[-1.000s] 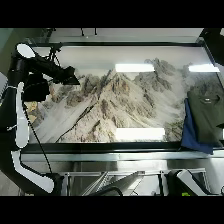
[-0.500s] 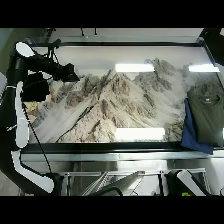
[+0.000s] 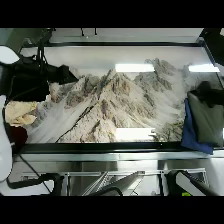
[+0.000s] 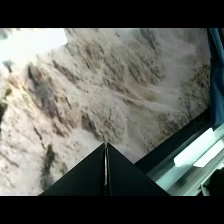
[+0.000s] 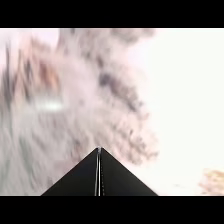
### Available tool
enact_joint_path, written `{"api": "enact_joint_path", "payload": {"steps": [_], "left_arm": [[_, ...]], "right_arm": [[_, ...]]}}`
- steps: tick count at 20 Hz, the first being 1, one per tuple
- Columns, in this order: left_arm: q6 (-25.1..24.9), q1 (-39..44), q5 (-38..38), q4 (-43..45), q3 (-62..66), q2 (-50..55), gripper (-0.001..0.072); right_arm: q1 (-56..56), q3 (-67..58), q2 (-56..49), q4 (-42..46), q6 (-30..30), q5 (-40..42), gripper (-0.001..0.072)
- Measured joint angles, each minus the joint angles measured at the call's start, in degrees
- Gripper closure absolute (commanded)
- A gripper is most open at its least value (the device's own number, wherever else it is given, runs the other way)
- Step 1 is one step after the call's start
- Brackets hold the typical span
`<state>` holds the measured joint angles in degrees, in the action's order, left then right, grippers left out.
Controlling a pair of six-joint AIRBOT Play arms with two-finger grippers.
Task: Fold the shirts.
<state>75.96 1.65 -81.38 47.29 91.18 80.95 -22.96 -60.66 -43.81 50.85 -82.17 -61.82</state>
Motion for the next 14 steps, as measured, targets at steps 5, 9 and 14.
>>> {"api": "enact_joint_path", "payload": {"steps": [5,9,14], "left_arm": [[-3.37,0.00,1.70,-0.26,-20.39,-13.73,0.0694],[-4.50,0.00,3.43,-0.42,-29.14,-19.85,0.0694],[-4.90,0.00,3.72,-0.44,-32.09,-21.99,0.0694]], "right_arm": [[20.83,0.15,-4.42,10.71,0.37,0.35,0.0689],[25.66,0.15,-6.67,13.22,-0.26,-0.07,0.0688],[27.02,0.15,-7.50,14.08,-0.48,-0.66,0.0688]]}}
